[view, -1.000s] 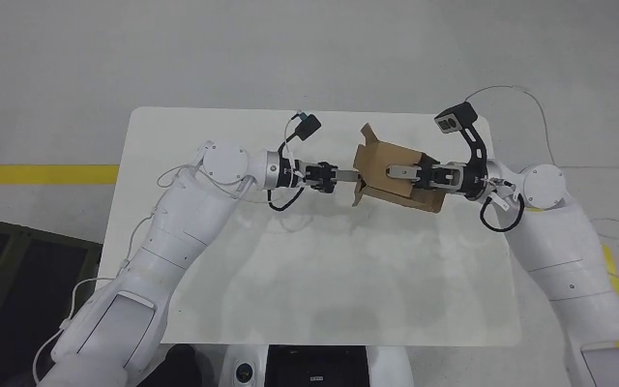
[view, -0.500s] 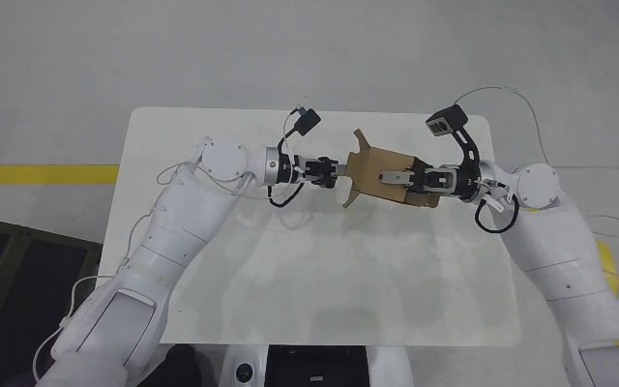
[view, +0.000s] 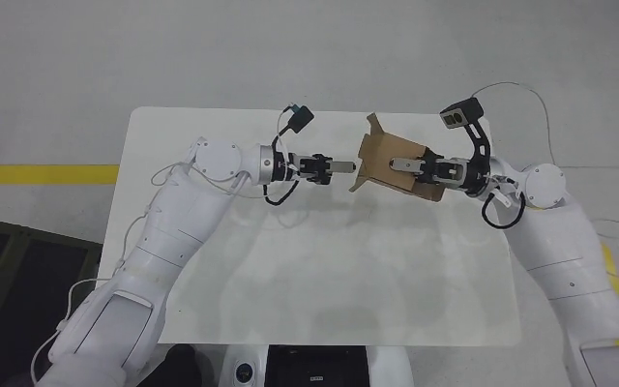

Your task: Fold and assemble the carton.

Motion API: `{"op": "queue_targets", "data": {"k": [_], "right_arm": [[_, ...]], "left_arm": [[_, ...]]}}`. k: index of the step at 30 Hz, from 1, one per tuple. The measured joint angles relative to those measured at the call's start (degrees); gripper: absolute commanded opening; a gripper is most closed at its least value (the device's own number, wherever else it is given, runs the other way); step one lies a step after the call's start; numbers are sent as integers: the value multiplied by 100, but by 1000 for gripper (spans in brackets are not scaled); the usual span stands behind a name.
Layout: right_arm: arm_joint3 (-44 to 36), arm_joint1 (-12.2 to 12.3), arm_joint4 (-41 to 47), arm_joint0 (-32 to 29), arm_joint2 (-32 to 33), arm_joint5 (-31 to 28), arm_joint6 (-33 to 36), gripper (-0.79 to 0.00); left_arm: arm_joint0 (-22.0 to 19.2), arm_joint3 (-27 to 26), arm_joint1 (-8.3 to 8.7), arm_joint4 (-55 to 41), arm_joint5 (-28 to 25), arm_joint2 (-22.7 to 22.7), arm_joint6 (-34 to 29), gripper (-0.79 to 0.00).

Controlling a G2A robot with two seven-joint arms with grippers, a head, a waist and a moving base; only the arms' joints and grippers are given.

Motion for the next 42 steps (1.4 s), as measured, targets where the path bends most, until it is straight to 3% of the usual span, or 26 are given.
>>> {"op": "queue_targets", "data": {"k": [10, 22, 30, 42], "right_arm": [[346, -66, 114, 36, 76, -227, -227, -785], [484, -147, -244, 98, 13, -236, -395, -785], [385, -166, -414, 60, 5, -208, -233, -785], [183, -221, -614, 111, -117, -91, -92, -785]], "left_arm": [[183, -273, 42, 257, 92, 72, -70, 0], [106, -429, 1, 177, 138, 188, -18, 0], [107, -349, 55, 107, 176, -50, 124, 0], [45, -488, 40, 127, 163, 34, 95, 0]]}}
